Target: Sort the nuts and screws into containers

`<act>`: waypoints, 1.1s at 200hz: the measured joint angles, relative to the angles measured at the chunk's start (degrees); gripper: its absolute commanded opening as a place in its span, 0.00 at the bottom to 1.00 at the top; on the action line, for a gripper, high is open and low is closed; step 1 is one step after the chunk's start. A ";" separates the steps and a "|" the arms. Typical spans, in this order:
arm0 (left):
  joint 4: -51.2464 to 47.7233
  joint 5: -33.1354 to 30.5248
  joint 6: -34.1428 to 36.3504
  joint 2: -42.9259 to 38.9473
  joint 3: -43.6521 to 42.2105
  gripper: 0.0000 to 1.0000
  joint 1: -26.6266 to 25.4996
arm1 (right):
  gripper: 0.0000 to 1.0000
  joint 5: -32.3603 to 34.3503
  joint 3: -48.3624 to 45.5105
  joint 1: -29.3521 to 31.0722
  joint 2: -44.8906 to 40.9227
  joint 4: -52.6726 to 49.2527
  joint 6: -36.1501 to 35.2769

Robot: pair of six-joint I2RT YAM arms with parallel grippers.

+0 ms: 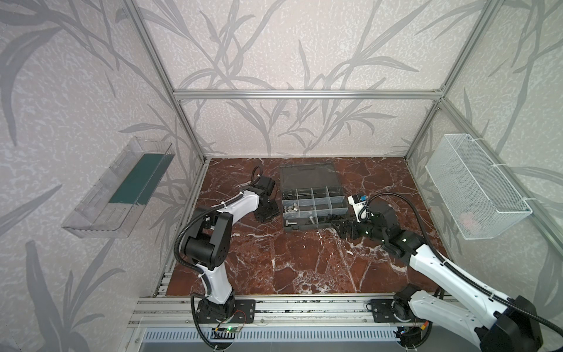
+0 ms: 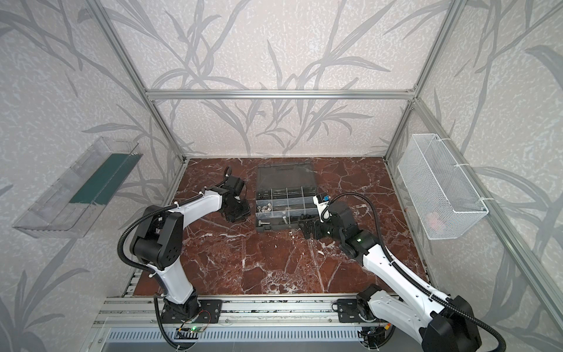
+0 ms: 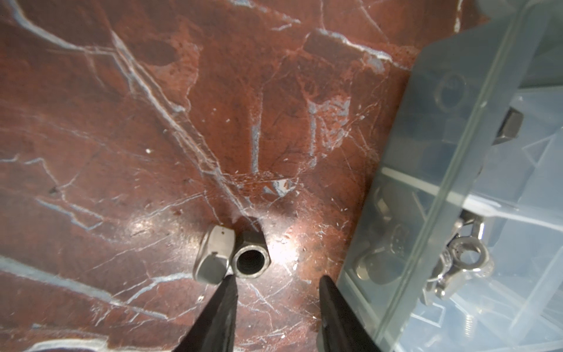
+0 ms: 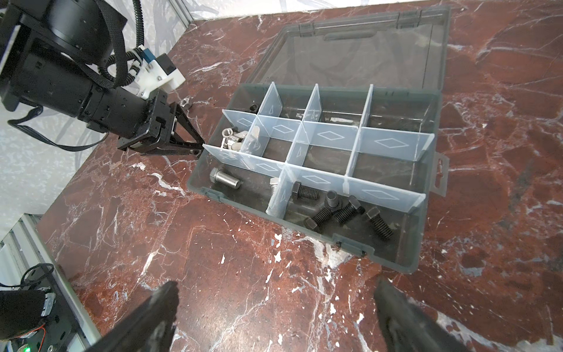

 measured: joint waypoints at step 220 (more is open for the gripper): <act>-11.41 -4.61 7.56 6.78 25.68 0.16 -1.66 | 0.99 0.76 -0.02 0.00 -0.66 -0.09 -0.02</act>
